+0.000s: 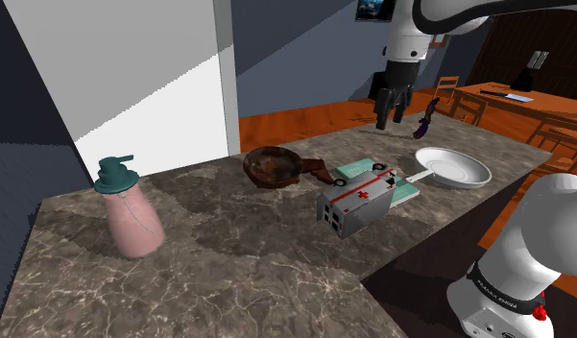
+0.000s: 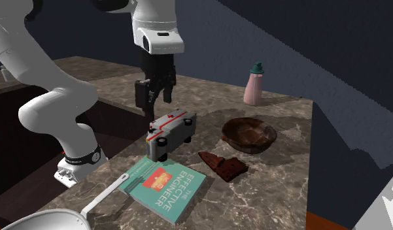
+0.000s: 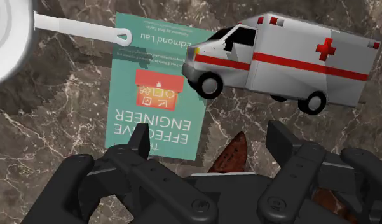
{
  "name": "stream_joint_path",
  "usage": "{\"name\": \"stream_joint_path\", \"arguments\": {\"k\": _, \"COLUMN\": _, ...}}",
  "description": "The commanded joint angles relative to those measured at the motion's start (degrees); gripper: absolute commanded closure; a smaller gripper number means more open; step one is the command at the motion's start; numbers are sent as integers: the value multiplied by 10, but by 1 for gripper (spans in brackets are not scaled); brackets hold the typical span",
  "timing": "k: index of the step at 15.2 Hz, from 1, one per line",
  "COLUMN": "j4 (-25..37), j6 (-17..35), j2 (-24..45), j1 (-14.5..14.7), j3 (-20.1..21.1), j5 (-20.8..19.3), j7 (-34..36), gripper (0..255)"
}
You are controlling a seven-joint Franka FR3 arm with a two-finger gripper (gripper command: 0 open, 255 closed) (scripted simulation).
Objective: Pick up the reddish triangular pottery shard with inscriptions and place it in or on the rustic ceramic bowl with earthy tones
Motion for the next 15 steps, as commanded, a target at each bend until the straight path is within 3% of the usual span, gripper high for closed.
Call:
{"name": "stream_joint_path", "arguments": {"k": 1, "j4": 25, "j6": 19, "j2": 49, "j1": 8, "j3": -4, "j5": -6, "j7": -30, "gripper": 0}}
{"name": "stream_joint_path", "arguments": {"k": 15, "j4": 288, "j6": 58, "j2": 377, "j1": 47, "j3": 10, "j5": -35, "j7": -201, "gripper": 0}}
